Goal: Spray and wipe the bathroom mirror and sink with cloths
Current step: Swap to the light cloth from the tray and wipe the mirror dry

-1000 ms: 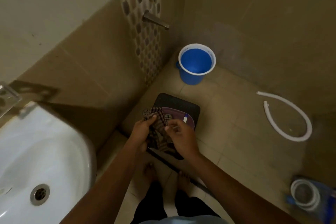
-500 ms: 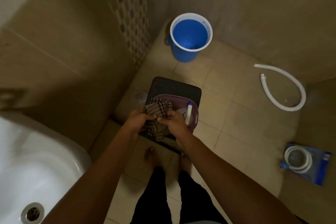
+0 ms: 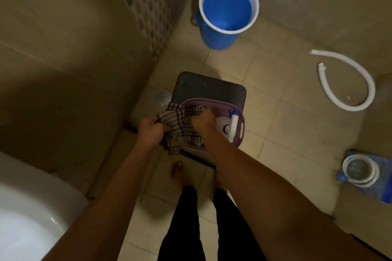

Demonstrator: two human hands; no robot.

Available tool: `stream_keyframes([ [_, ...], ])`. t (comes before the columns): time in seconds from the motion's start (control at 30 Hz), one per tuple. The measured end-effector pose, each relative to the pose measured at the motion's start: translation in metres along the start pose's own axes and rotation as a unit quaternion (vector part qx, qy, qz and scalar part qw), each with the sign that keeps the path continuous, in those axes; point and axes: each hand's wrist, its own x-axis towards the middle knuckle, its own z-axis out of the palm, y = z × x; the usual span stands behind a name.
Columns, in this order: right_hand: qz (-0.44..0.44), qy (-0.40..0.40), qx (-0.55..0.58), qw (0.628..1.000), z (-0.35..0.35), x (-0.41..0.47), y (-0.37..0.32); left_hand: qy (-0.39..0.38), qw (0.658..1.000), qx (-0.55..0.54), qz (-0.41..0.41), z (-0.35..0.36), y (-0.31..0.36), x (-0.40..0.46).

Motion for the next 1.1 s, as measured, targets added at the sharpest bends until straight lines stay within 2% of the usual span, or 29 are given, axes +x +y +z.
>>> stream_keyframes([
  [0.2,0.036,-0.033,-0.173,0.984,0.028,0.032,0.002,0.002,1.000,-0.028,-0.007,0.000,0.002,0.007],
  [0.3,0.018,0.001,-0.252,0.968,0.023,0.030,-0.003,0.006,0.999,-0.042,-0.006,-0.004,0.006,0.005],
  [0.37,0.015,0.005,-0.263,0.965,0.019,0.028,-0.004,0.006,0.999,-0.050,-0.004,-0.007,0.007,0.003],
  [0.57,0.037,0.022,-0.202,0.978,0.017,0.021,-0.003,-0.001,0.997,-0.073,0.009,-0.017,0.007,-0.003],
  [0.67,0.064,0.021,-0.127,0.990,0.019,0.016,-0.004,0.002,0.997,-0.082,0.014,-0.018,0.006,-0.005],
  [0.8,0.044,-0.001,-0.136,0.990,0.013,0.001,-0.003,0.000,0.996,-0.088,0.009,-0.017,0.007,-0.010],
  [1.0,0.015,0.050,-0.005,0.999,-0.001,-0.038,-0.011,0.009,0.996,-0.086,0.000,-0.020,0.010,-0.023],
  [1.1,-0.030,0.076,0.053,0.995,-0.015,-0.070,-0.010,0.013,0.997,-0.081,0.006,-0.024,0.011,-0.037],
])
